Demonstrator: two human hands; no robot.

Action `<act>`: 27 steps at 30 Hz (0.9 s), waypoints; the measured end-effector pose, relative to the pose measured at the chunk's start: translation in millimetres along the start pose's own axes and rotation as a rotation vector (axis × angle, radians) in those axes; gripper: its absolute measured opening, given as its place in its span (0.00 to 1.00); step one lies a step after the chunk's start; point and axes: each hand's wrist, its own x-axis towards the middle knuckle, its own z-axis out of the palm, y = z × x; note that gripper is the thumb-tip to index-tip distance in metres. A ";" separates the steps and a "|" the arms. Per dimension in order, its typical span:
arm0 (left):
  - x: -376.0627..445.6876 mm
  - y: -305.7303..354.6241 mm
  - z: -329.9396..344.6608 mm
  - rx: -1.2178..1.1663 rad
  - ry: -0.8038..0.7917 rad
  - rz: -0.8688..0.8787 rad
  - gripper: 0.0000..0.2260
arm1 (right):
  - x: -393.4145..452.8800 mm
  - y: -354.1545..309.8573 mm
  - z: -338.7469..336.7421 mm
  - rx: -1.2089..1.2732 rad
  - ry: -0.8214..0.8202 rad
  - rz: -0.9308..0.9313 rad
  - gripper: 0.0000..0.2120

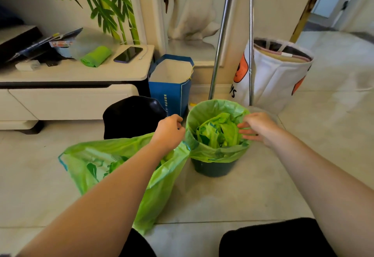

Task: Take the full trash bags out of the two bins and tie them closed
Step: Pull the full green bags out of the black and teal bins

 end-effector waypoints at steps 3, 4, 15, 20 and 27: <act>18.8 -1.9 14.4 -0.072 -0.043 -0.097 0.17 | 20.0 7.7 -12.4 -0.022 0.074 0.014 0.07; 23.7 -2.1 18.9 -0.106 -0.062 -0.140 0.17 | 26.0 11.8 -17.4 -0.036 0.106 0.018 0.06; 111.6 -76.4 126.4 -0.665 -0.176 -0.793 0.27 | 63.4 57.3 -35.8 0.099 -0.083 0.385 0.24; 88.7 -36.6 103.7 -0.803 -0.264 -0.938 0.22 | 70.3 50.9 -25.5 0.315 -0.110 0.450 0.17; 89.8 -36.5 99.8 -0.926 -0.146 -0.949 0.16 | 83.7 56.1 -34.4 0.328 -0.013 0.469 0.09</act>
